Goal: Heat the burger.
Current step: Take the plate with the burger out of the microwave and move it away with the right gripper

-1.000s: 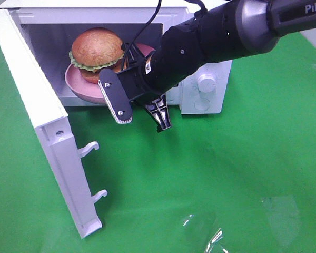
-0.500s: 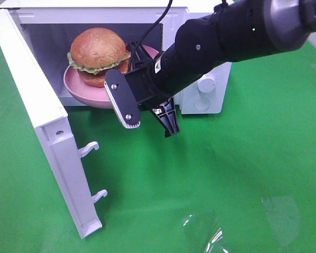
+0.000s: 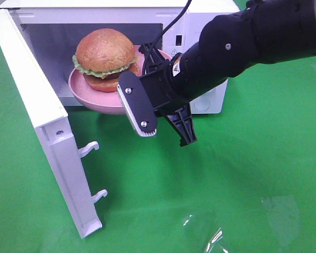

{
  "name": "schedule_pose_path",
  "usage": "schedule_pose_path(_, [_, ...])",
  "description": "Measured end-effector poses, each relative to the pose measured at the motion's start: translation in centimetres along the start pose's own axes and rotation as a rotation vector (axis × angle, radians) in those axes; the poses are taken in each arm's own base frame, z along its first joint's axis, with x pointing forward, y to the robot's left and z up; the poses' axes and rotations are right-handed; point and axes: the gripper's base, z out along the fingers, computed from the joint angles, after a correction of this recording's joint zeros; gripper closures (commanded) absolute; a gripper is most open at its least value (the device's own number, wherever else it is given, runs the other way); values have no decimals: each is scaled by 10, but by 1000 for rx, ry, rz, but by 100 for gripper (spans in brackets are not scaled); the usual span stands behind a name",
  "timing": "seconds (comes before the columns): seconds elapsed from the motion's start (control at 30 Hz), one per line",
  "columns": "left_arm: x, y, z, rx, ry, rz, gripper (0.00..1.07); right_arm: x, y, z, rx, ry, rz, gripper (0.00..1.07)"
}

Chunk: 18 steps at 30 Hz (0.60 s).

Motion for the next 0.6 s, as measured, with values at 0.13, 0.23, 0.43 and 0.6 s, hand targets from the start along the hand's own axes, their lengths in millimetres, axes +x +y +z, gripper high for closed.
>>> schedule_pose_path(0.13, [0, 0, 0, 0, 0, 0, 8, 1, 7, -10, -2, 0, 0, 107])
schedule_pose_path(0.23, [0, 0, 0, 0, 0, 0, 8, 1, 12, -17, -3, 0, 0, 107])
schedule_pose_path(0.43, [0, 0, 0, 0, 0, 0, 8, 3, 27, -32, -9, 2, 6, 107])
schedule_pose_path(0.6, [0, 0, 0, 0, 0, 0, 8, 5, 41, -44, -11, 2, 14, 107])
